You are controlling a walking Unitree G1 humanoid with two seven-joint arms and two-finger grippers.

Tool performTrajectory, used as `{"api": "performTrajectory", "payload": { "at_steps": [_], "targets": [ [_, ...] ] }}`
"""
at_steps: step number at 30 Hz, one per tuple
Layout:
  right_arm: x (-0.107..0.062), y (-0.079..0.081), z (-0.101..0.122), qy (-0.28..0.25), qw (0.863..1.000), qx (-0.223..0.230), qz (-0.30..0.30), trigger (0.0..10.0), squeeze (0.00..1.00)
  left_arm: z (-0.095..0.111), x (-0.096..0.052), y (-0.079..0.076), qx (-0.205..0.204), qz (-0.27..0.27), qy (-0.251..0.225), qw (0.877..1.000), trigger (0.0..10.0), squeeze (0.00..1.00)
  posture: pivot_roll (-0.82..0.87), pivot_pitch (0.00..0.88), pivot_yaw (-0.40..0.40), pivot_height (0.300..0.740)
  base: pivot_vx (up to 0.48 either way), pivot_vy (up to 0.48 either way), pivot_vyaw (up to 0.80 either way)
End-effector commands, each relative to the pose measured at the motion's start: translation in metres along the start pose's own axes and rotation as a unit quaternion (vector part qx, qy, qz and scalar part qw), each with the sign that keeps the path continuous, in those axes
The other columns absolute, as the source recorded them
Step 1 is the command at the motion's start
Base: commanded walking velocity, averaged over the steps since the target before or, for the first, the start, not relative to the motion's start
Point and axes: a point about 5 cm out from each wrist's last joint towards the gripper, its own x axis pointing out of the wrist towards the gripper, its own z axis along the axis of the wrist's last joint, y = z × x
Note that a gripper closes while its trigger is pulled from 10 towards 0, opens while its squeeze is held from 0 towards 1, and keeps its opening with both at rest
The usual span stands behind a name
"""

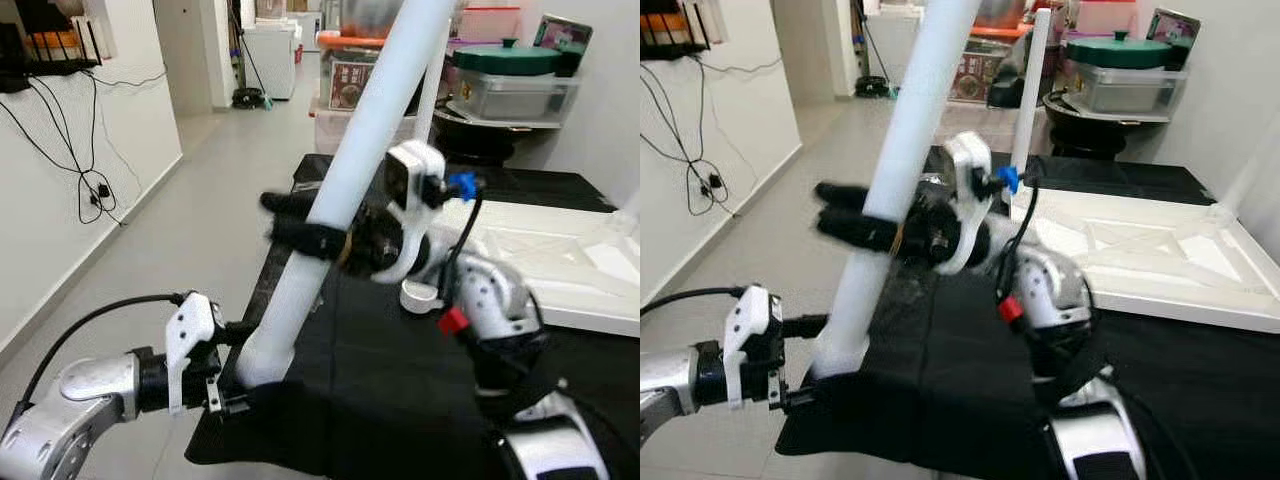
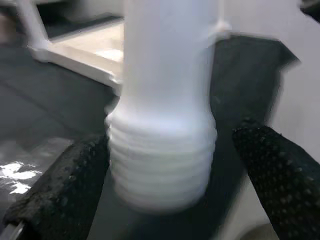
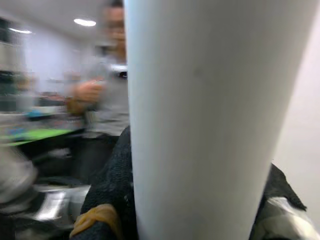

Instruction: Building children table

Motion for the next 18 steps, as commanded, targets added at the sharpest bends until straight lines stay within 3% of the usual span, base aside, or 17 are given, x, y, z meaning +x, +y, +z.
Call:
{"api": "performTrajectory", "payload": {
  "at_steps": [1, 6, 8, 9, 10, 12, 13, 15, 16, 17, 18],
  "targets": [
    [-0.009, -0.010, 0.010, -0.007, 0.998, -0.034, -0.046, 0.0, 0.00, 0.000, 0.002, -0.006, -0.009, -0.013, -0.002, 1.000, 10.0, 1.00, 0.10, 0.000, -0.043, 0.740, 0.000, 0.000, 0.00],
    [-0.028, -0.028, 0.020, 0.009, 0.989, -0.075, -0.129, 0.0, 0.00, -0.002, 0.002, -0.012, -0.016, -0.007, -0.002, 1.000, 10.0, 1.00, 0.10, 0.000, -0.046, 0.740, 0.000, 0.000, 0.00],
    [-0.046, -0.043, 0.027, 0.029, 0.966, -0.114, -0.229, 0.0, 0.00, -0.007, 0.005, -0.013, -0.010, 0.016, 0.007, 1.000, 10.0, 1.00, 0.10, 0.000, -0.047, 0.740, 0.000, 0.000, 0.00],
    [-0.046, -0.043, 0.027, 0.029, 0.966, -0.114, -0.229, 0.0, 0.00, -0.007, 0.005, -0.013, -0.010, 0.016, 0.007, 1.000, 10.0, 1.00, 0.10, 0.000, -0.047, 0.740, 0.000, 0.000, 0.00],
    [-0.056, -0.054, 0.028, 0.045, 0.944, -0.136, -0.299, 0.0, 0.00, -0.015, 0.008, -0.007, 0.005, 0.059, 0.021, 0.998, 10.0, 0.00, 0.10, 0.000, -0.043, 0.740, 0.000, 0.000, 0.00],
    [-0.058, -0.056, 0.028, 0.048, 0.939, -0.140, -0.311, 0.0, 0.00, -0.017, 0.009, -0.005, 0.008, 0.072, 0.024, 0.997, 10.0, 0.00, 0.10, 0.000, -0.043, 0.740, 0.000, 0.000, 0.00],
    [-0.061, -0.059, 0.024, 0.067, 0.928, -0.154, -0.332, 0.0, 0.00, -0.020, 0.011, -0.001, 0.013, 0.100, 0.028, 0.994, 10.0, 0.00, 0.10, 0.000, -0.041, 0.740, 0.000, 0.000, 0.00],
    [-0.061, -0.059, 0.024, 0.067, 0.928, -0.154, -0.332, 0.0, 0.00, -0.020, 0.011, -0.001, 0.013, 0.100, 0.028, 0.994, 10.0, 0.00, 0.10, 0.000, -0.041, 0.740, 0.000, 0.000, 0.00],
    [-0.065, -0.063, 0.021, 0.088, 0.912, -0.171, -0.362, 0.0, 0.00, -0.023, 0.013, 0.002, 0.010, 0.124, 0.030, 0.992, 10.0, 0.00, 0.10, 0.000, -0.041, 0.740, 0.000, 0.000, 0.00],
    [-0.065, -0.063, 0.021, 0.088, 0.912, -0.171, -0.362, 0.0, 0.00, -0.023, 0.013, 0.002, 0.010, 0.124, 0.030, 0.992, 10.0, 0.00, 0.10, 0.000, -0.041, 0.740, 0.000, 0.000, 0.00],
    [-0.069, -0.066, 0.017, 0.111, 0.894, -0.191, -0.390, 0.0, 0.00, -0.026, 0.014, 0.001, 0.004, 0.138, 0.030, 0.990, 10.0, 0.00, 0.10, 0.000, -0.037, 0.740, 0.000, 0.000, 0.00]
  ]
}}
